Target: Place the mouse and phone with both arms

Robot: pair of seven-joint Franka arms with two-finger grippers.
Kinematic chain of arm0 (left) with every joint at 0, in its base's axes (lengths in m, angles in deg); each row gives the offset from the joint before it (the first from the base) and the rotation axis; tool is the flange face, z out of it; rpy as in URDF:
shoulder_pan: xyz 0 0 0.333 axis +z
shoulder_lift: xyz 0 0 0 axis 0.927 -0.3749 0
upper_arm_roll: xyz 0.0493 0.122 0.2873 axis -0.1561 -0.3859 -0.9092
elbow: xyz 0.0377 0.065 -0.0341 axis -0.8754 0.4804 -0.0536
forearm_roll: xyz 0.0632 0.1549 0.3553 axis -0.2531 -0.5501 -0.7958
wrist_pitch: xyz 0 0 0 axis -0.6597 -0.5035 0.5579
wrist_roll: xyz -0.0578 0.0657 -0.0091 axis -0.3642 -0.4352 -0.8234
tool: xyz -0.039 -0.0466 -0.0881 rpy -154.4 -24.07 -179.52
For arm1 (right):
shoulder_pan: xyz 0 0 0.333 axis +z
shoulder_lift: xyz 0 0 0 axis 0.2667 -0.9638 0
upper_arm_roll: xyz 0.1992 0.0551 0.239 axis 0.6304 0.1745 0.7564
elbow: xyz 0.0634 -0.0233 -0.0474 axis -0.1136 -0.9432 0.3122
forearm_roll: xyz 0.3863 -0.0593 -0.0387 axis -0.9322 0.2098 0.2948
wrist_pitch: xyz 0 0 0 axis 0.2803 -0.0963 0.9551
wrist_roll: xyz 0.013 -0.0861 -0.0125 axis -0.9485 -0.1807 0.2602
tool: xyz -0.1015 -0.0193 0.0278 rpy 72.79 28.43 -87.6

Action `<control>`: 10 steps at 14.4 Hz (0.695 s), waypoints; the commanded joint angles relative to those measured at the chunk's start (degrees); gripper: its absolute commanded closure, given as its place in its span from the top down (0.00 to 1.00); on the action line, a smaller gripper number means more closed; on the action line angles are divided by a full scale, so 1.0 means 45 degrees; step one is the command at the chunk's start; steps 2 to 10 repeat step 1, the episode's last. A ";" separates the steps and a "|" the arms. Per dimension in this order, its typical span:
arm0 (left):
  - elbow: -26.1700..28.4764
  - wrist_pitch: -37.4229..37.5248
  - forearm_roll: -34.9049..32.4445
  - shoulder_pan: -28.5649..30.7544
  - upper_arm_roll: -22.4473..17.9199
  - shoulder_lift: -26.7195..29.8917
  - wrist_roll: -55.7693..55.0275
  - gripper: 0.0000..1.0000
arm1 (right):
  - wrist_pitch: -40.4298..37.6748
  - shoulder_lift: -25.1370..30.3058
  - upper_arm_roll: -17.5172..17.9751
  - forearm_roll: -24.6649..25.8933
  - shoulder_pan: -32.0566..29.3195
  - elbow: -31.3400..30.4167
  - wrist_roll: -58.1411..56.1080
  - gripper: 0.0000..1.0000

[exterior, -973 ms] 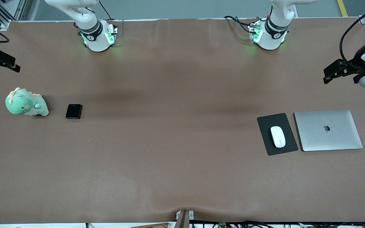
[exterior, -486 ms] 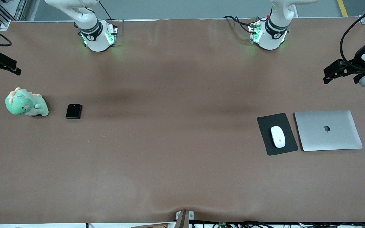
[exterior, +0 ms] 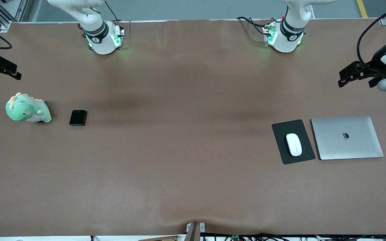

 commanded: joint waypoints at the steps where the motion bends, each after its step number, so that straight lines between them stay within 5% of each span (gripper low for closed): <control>1: -0.0420 0.0581 0.0224 0.0035 -0.0024 0.0044 -0.0081 1.00 | 0.0135 0.0406 0.0011 0.0246 0.0043 -0.0325 0.0063 1.00; 10: -0.0420 0.0581 0.0224 0.0035 -0.0024 0.0044 -0.0081 1.00 | 0.0135 0.0406 0.0011 0.0246 0.0043 -0.0325 0.0063 1.00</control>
